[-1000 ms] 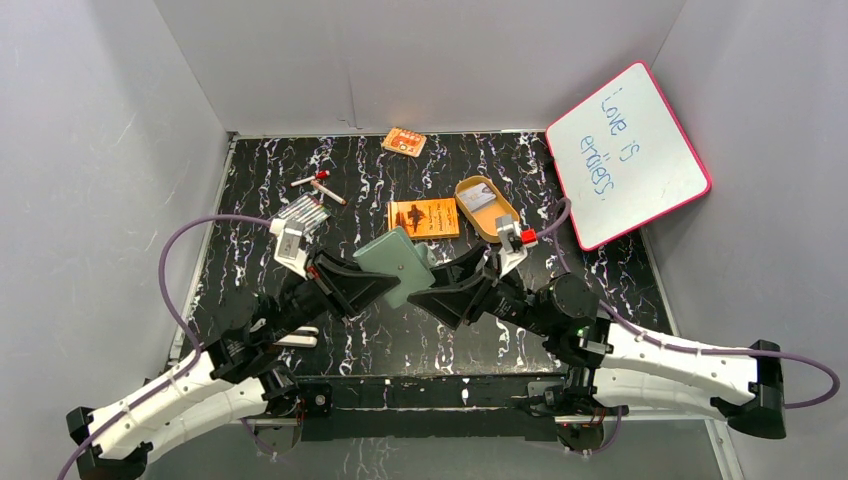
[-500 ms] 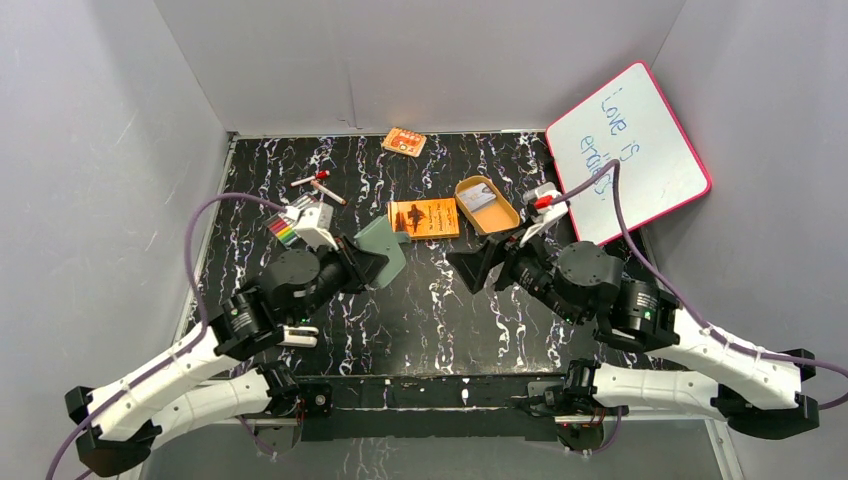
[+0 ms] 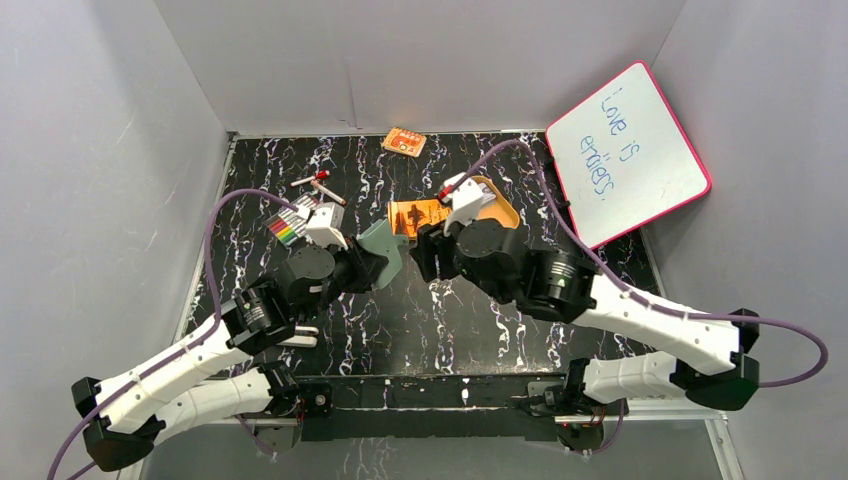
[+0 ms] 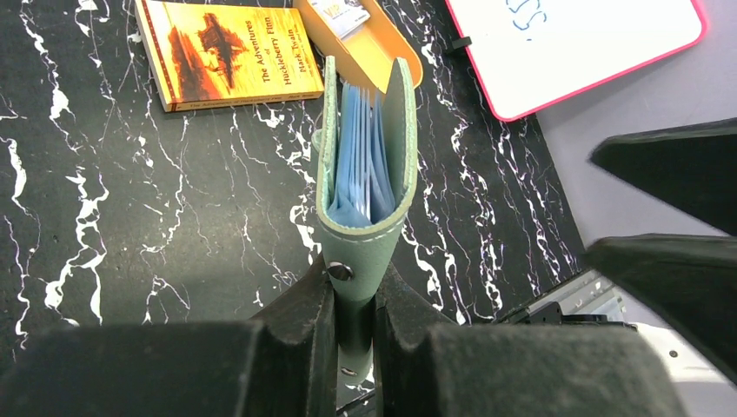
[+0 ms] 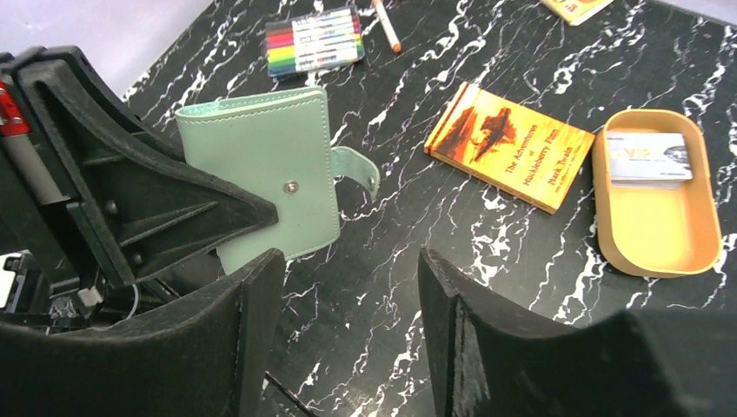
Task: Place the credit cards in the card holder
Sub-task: Close the card holder.
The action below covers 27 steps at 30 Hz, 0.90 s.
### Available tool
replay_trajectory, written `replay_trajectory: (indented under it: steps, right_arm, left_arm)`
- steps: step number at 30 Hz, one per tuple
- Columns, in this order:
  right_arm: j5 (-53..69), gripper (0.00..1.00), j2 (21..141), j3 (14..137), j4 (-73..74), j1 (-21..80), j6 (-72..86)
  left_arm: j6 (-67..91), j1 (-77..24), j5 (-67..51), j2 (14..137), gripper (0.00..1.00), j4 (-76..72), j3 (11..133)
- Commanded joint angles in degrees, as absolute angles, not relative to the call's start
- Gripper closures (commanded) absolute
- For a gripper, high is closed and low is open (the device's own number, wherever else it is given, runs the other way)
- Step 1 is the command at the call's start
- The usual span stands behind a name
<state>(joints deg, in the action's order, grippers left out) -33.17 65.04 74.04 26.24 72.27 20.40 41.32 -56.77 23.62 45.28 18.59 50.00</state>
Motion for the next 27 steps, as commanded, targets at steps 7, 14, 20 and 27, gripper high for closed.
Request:
replay_trajectory:
  steps: [7, 14, 20, 27]
  right_arm:
    - [-4.55, 0.52, 66.47, 71.27, 15.77, 55.49, 26.29]
    - [4.15, 0.53, 64.30, 66.17, 8.14, 51.75, 26.81]
    - [6.02, 0.50, 65.40, 66.14, 6.77, 51.68, 26.55]
    - [6.05, 0.55, 67.29, 66.41, 6.69, 51.67, 27.71]
  left_arm:
    - [38.83, -56.76, 23.72, 41.83, 1.00, 13.31, 50.28]
    - [37.71, -56.72, 22.09, 41.08, 1.00, 13.17, 50.20]
    - [37.70, -56.69, 20.95, 40.87, 1.00, 12.69, 50.00]
    - [37.81, -56.69, 20.80, 40.33, 1.00, 12.73, 50.19]
